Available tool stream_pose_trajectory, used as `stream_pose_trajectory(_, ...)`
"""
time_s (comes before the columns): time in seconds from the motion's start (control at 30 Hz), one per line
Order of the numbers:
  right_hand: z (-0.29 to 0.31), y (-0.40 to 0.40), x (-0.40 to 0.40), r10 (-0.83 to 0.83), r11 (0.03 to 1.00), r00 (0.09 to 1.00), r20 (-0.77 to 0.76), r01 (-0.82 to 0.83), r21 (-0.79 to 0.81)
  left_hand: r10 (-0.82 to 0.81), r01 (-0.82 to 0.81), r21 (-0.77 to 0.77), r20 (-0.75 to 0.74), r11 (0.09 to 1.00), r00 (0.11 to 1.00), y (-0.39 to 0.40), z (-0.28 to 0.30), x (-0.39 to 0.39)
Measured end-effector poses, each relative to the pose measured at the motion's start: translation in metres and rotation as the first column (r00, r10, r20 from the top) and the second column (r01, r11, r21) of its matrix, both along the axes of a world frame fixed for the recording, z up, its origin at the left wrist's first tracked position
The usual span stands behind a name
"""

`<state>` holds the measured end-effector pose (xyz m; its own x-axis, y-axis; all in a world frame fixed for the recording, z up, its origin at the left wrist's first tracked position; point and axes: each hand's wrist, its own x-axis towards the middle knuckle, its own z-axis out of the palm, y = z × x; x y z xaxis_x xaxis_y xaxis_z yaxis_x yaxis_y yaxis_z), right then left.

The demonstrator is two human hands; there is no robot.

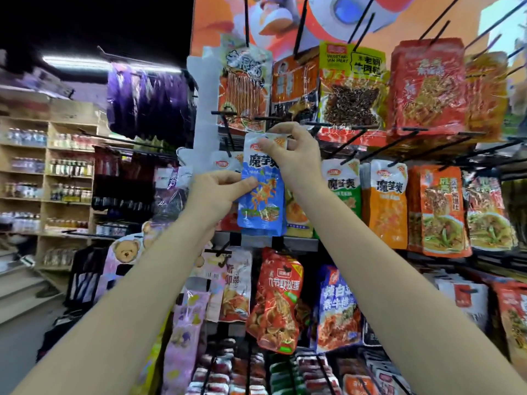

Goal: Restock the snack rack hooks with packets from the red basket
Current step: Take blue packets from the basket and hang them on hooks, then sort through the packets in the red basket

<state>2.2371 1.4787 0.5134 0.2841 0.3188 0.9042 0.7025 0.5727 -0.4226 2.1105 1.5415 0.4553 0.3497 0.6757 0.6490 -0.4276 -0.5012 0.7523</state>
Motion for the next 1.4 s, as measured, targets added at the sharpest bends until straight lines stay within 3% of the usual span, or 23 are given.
stream_pose_trajectory(0.23, -0.011, 0.012, 0.004, -0.032, 0.992, 0.997, 0.063, 0.024, 0.121, -0.028, 0.028, 0.036, 0.023, 0.999, 0.999, 0.010, -0.007, 0.001)
stream_pose_trajectory(0.37, -0.012, 0.018, 0.011, -0.053, 0.998, 0.999, 0.013, 0.052, 0.046, 0.002, -0.002, 0.053, 0.000, 0.999, 1.000, 0.015, -0.009, 0.003)
stream_pose_trajectory(0.43, -0.014, 0.020, 0.014, -0.110, 0.993, 0.994, 0.020, 0.110, -0.029, 0.157, -0.147, 0.142, -0.061, 0.979, 0.986, 0.018, -0.011, 0.004)
stream_pose_trajectory(0.5, -0.018, 0.018, 0.016, -0.295, 0.951, 0.947, 0.127, 0.303, -0.054, 0.431, -0.369, 0.364, -0.103, 0.855, 0.896, 0.024, -0.014, 0.002)
stream_pose_trajectory(0.6, -0.029, 0.007, 0.016, -0.592, 0.798, 0.720, 0.363, 0.585, 0.142, 0.738, -0.561, 0.686, 0.051, 0.464, 0.673, 0.036, -0.016, -0.006)
stream_pose_trajectory(0.67, -0.040, 0.003, 0.022, -0.678, 0.719, 0.565, 0.471, 0.642, 0.265, 0.779, -0.506, 0.830, 0.152, 0.233, 0.608, 0.048, -0.015, -0.007)
stream_pose_trajectory(0.73, -0.049, 0.003, 0.030, -0.686, 0.682, 0.487, 0.541, 0.690, 0.243, 0.819, -0.408, 0.903, 0.132, 0.133, 0.558, 0.059, -0.013, -0.003)
stream_pose_trajectory(0.87, -0.056, 0.008, 0.038, -0.659, 0.628, 0.427, 0.619, 0.766, 0.138, 0.856, -0.287, 0.924, -0.075, 0.253, 0.512, 0.066, -0.018, 0.003)
stream_pose_trajectory(0.97, -0.056, 0.009, 0.038, -0.662, 0.593, 0.384, 0.643, 0.793, 0.137, 0.843, -0.277, 0.912, -0.120, 0.302, 0.524, 0.068, -0.022, 0.007)
stream_pose_trajectory(1.1, -0.055, 0.001, 0.039, -0.590, 0.680, 0.509, 0.627, 0.732, 0.047, 0.810, -0.279, 0.893, -0.142, 0.353, 0.570, 0.066, -0.018, 0.003)
stream_pose_trajectory(1.23, -0.076, -0.046, 0.038, -0.520, 0.827, 0.712, 0.473, 0.558, 0.068, 0.667, -0.339, 0.870, 0.016, 0.358, 0.745, 0.027, -0.022, 0.001)
stream_pose_trajectory(1.3, -0.101, -0.087, 0.038, -0.526, 0.835, 0.749, 0.404, 0.544, 0.081, 0.511, -0.321, 0.872, 0.097, 0.370, 0.854, -0.012, -0.039, 0.011)
stream_pose_trajectory(1.4, -0.154, -0.154, 0.059, -0.574, 0.802, 0.739, 0.353, 0.594, 0.061, 0.254, -0.159, 0.880, 0.046, 0.447, 0.966, -0.074, -0.084, 0.047)
